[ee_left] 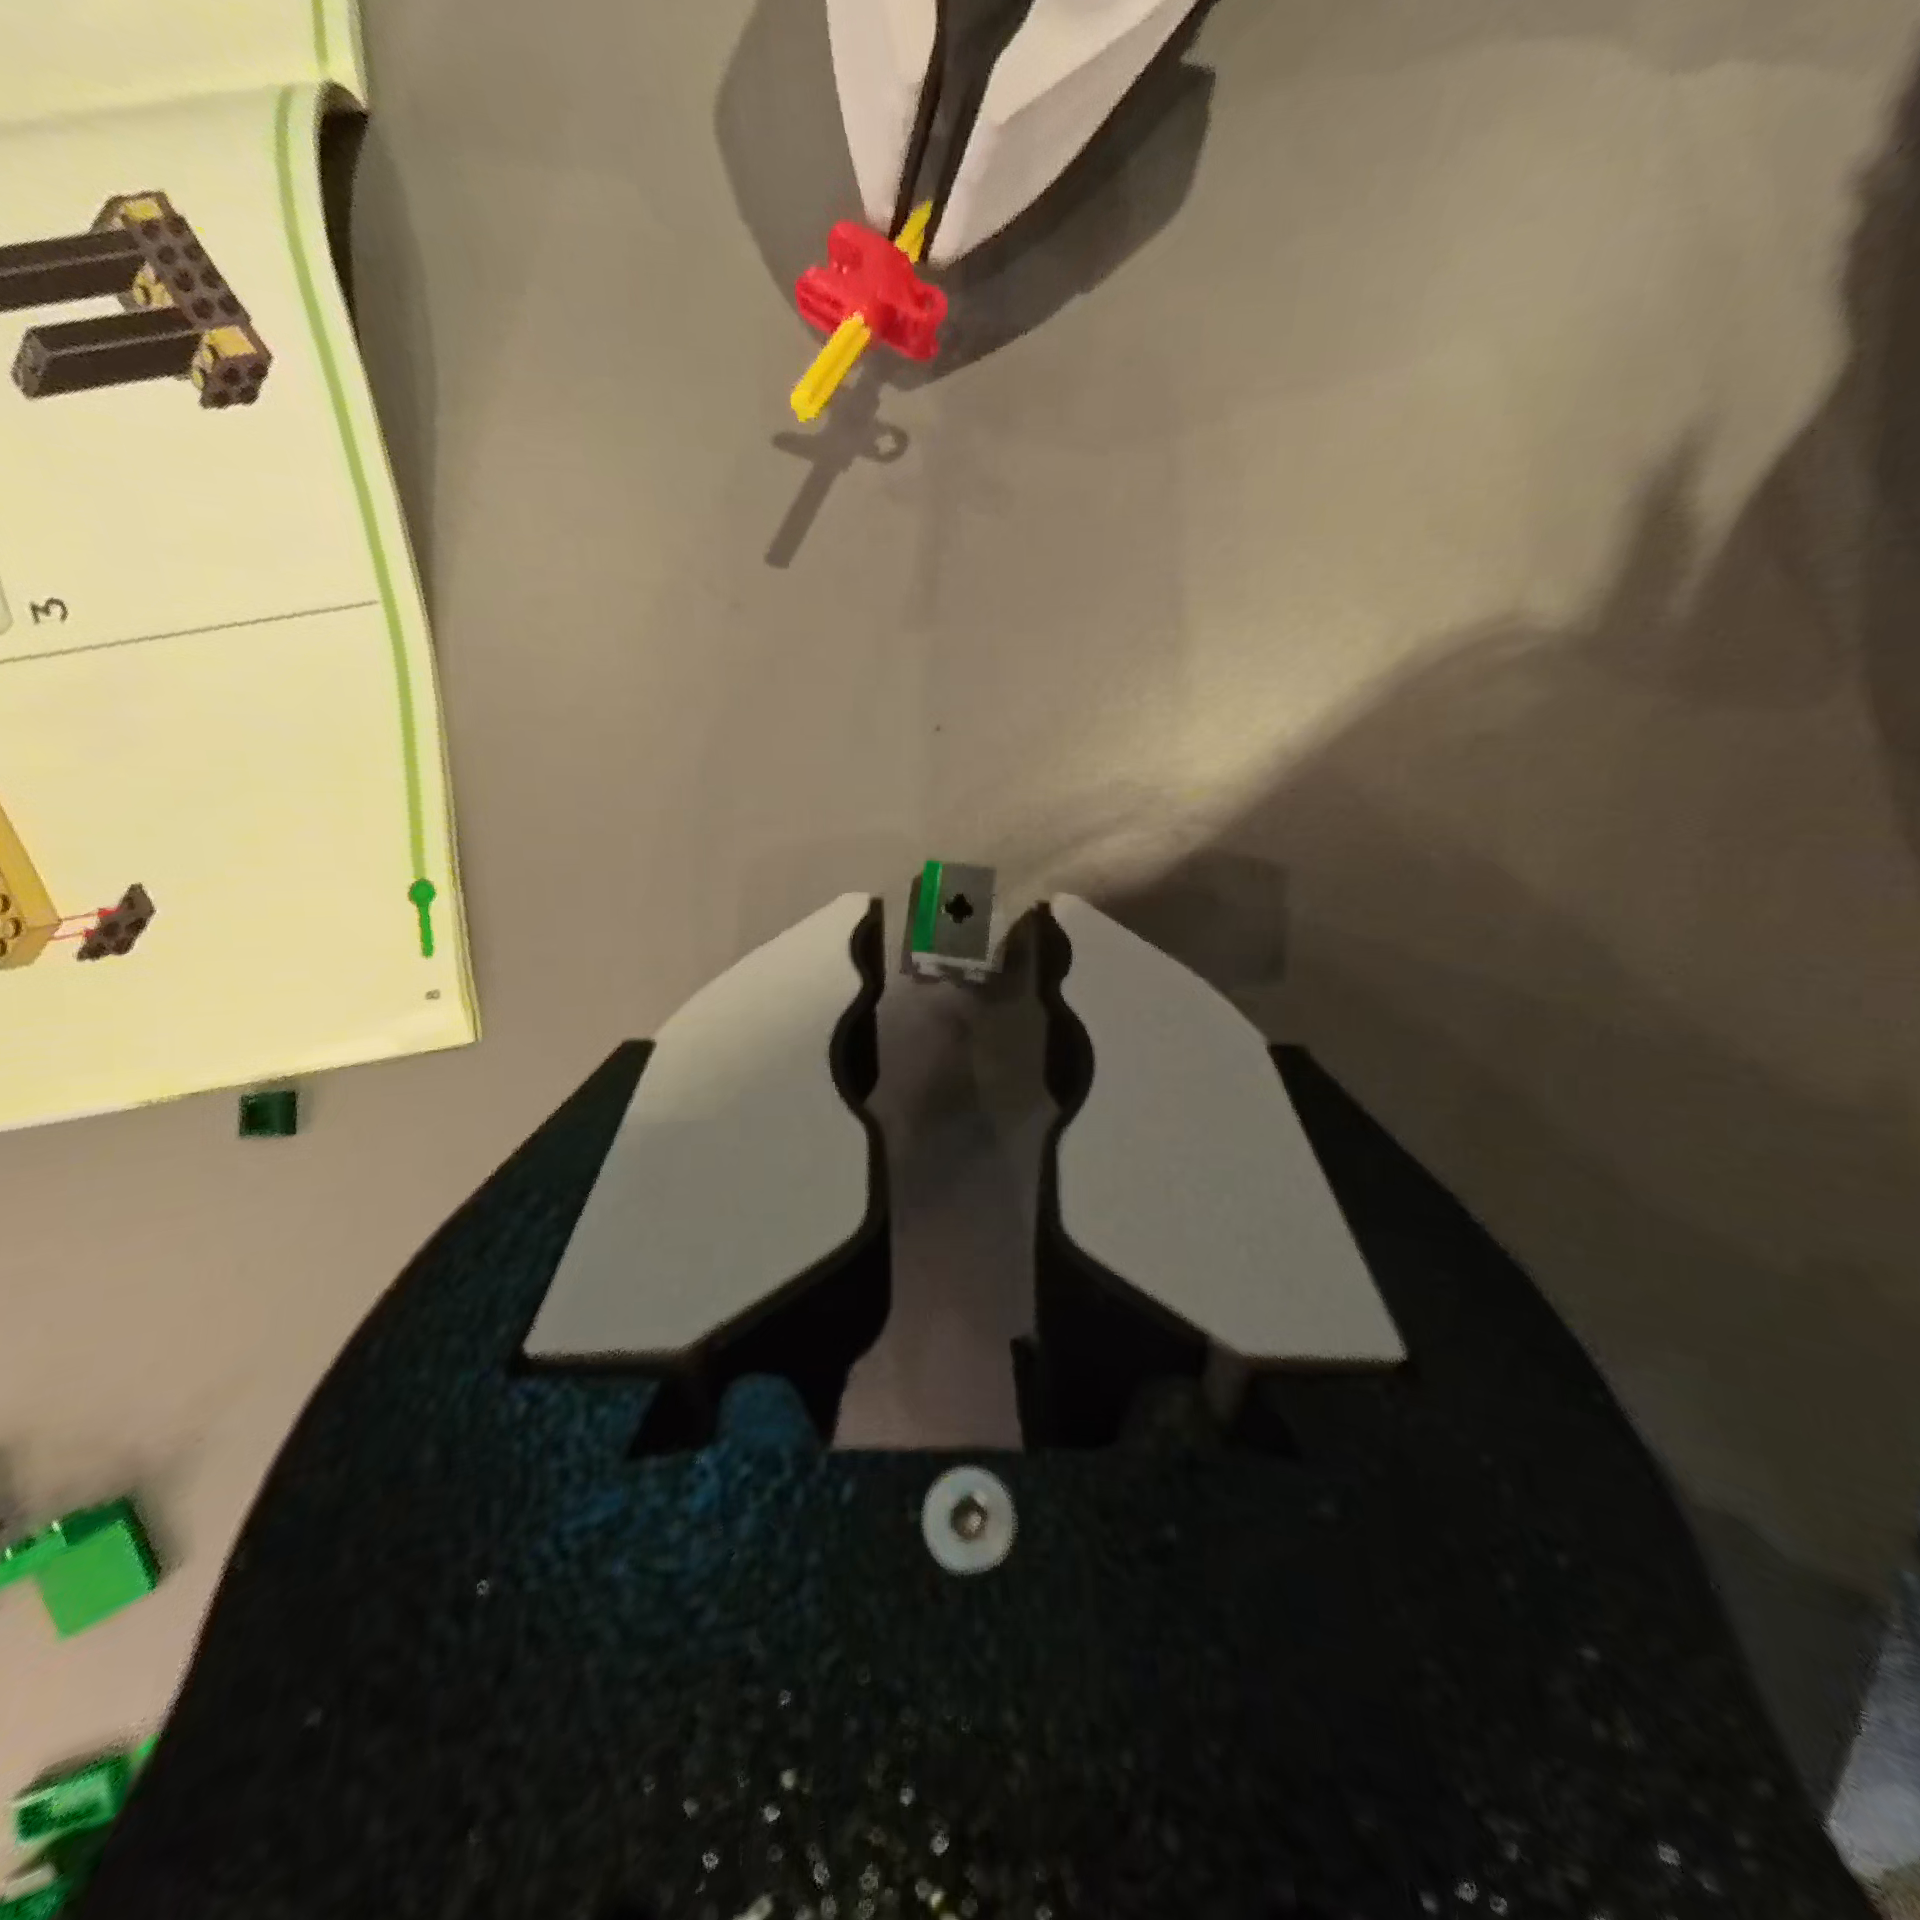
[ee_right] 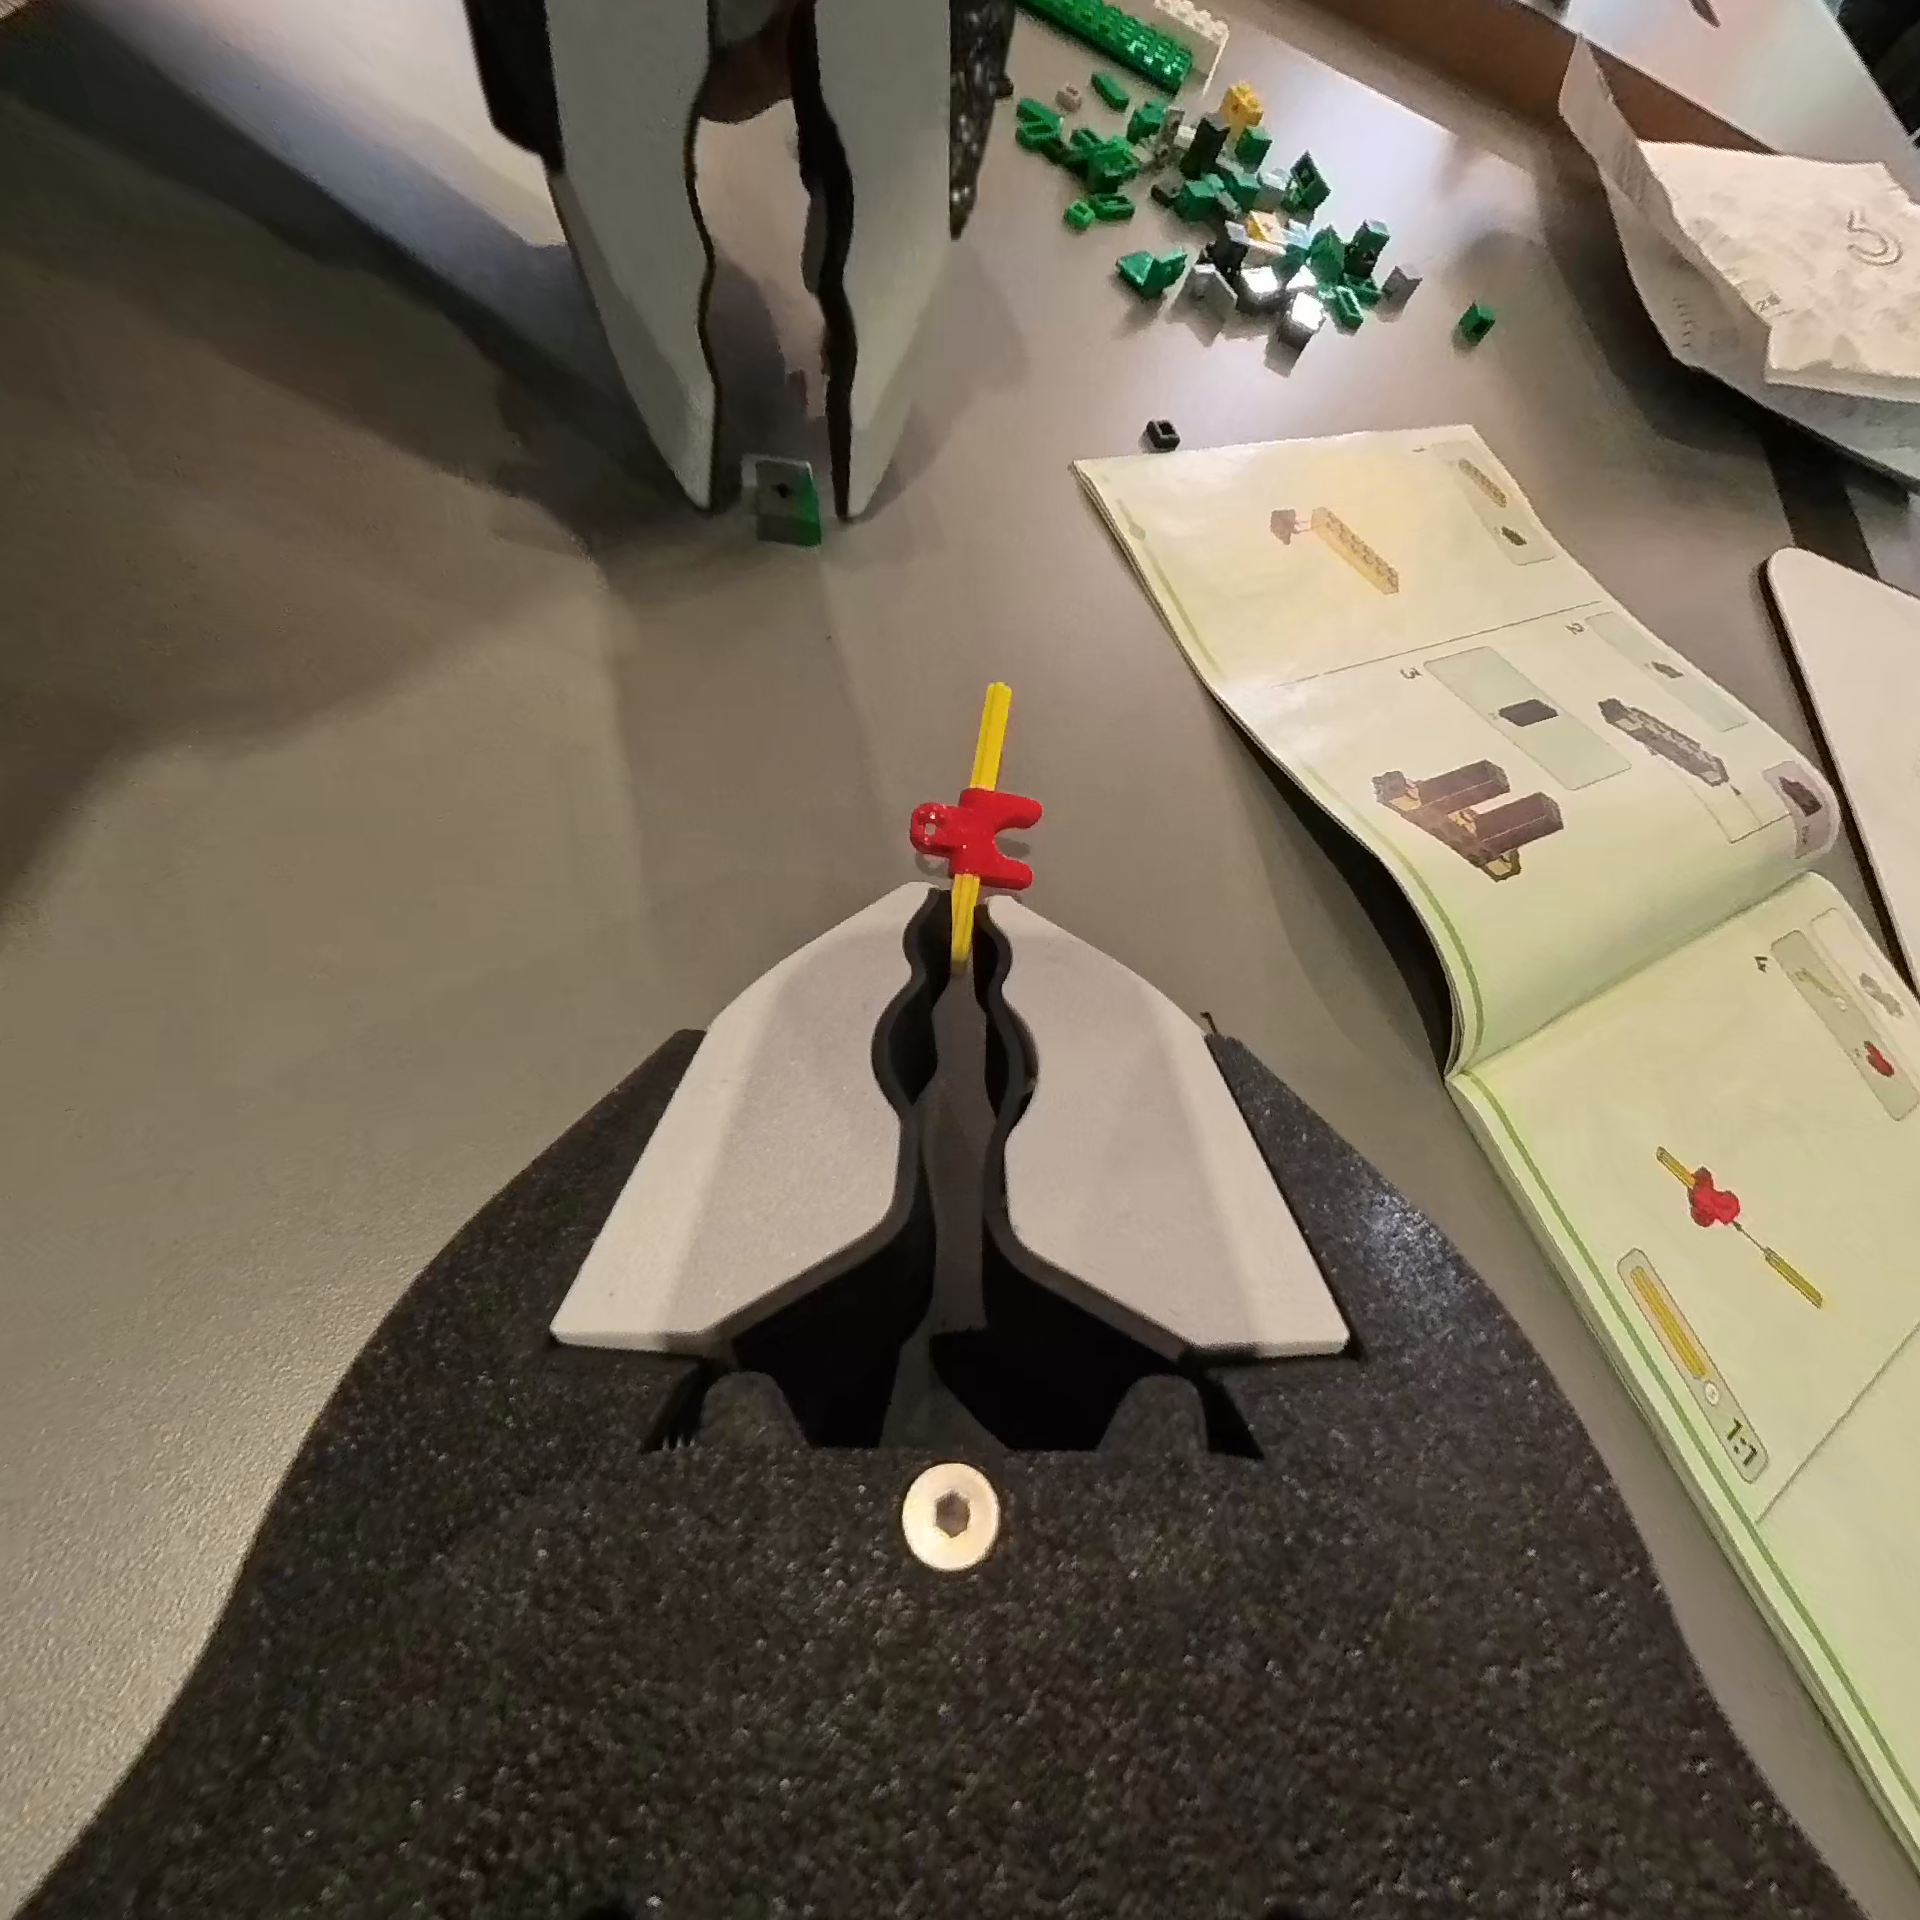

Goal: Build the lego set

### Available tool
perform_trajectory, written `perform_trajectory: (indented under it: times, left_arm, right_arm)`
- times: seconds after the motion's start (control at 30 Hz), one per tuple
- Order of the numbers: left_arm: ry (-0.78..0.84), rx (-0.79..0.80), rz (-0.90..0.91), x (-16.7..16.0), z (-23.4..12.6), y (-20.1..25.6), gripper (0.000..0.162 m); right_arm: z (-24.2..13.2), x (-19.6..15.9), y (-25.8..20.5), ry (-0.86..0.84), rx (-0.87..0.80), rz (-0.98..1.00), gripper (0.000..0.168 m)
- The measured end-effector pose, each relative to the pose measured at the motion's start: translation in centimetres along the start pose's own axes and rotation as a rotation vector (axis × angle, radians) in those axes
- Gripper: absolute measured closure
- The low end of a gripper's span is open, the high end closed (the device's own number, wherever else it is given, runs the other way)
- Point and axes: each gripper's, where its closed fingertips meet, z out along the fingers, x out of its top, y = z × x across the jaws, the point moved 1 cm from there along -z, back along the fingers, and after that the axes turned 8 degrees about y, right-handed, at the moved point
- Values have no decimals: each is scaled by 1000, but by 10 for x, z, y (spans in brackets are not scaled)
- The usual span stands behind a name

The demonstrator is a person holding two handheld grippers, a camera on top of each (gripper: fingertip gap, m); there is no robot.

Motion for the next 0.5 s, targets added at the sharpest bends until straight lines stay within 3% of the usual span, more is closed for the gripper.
perform_trajectory:
  times: [0.1, 0.3, 0.5]
  left_arm:
    - [-17, -9, 14, 1, 2, 0, 145]
    - [-21, 21, 37, 2, 2, -5, 146]
    - [163, 145, 55, 29, -3, -15, 146]
  right_arm:
    - [-1, 1, 0, 8, -3, 1, 165]
    - [-1, 3, 3, 23, -36, -25, 165]
    - [-1, 5, 5, 36, -57, -34, 165]
